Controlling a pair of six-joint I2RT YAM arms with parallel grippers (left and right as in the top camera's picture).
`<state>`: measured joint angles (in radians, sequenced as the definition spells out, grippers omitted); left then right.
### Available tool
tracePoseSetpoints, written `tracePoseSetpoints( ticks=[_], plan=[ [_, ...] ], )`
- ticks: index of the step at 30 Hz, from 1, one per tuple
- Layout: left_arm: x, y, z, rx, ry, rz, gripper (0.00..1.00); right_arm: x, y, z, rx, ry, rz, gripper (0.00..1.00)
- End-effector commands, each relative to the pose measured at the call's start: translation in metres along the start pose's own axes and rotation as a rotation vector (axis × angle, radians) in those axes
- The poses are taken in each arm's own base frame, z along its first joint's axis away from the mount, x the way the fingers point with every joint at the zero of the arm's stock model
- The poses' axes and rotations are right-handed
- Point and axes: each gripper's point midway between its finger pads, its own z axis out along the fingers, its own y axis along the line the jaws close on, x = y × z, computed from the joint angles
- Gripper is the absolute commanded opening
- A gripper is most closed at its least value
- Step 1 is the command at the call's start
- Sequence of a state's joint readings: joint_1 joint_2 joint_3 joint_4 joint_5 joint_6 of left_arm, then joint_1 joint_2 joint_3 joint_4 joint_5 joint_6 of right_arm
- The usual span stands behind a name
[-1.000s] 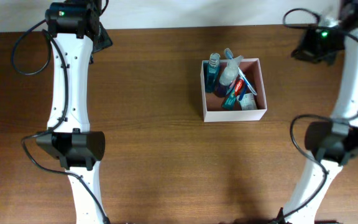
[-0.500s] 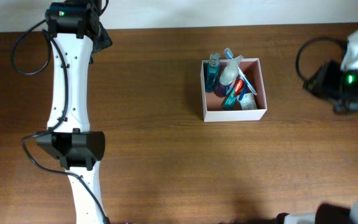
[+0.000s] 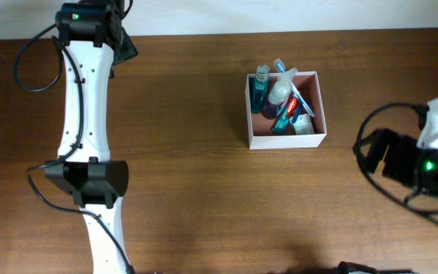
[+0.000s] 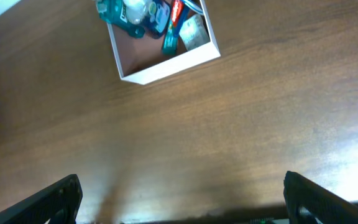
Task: Pack container
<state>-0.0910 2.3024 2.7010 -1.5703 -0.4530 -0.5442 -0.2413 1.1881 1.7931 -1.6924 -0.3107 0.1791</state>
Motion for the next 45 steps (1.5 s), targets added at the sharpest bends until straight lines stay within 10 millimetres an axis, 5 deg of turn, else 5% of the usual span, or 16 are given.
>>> tracePoseSetpoints(
  ticks=[1, 16, 24, 31, 37, 45],
  plan=[
    [0.001, 0.002, 0.006, -0.020, 0.004, -0.008, 0.99, 0.017, -0.002, -0.009, 0.006, -0.025, -0.020, 0.99],
    [0.001, 0.002, 0.006, -0.020, 0.004, -0.008, 0.99, 0.056, 0.007, -0.054, -0.033, -0.225, -0.083, 0.99],
    [0.001, 0.002, 0.006, -0.020, 0.004, -0.008, 1.00, 0.106, -0.002, -0.104, 0.005, -0.504, -0.144, 0.99],
    [0.001, 0.002, 0.006, -0.020, 0.004, -0.008, 0.99, 0.129, -0.010, -0.132, 0.057, -0.702, -0.243, 0.99],
    [0.001, 0.002, 0.006, -0.020, 0.004, -0.008, 0.99, 0.121, -0.007, -0.152, 0.064, -0.880, -0.315, 0.99],
    [0.001, 0.002, 0.006, -0.020, 0.004, -0.008, 0.99, 0.090, -0.012, -0.117, 0.063, -0.966, -0.414, 0.99]
  ],
)
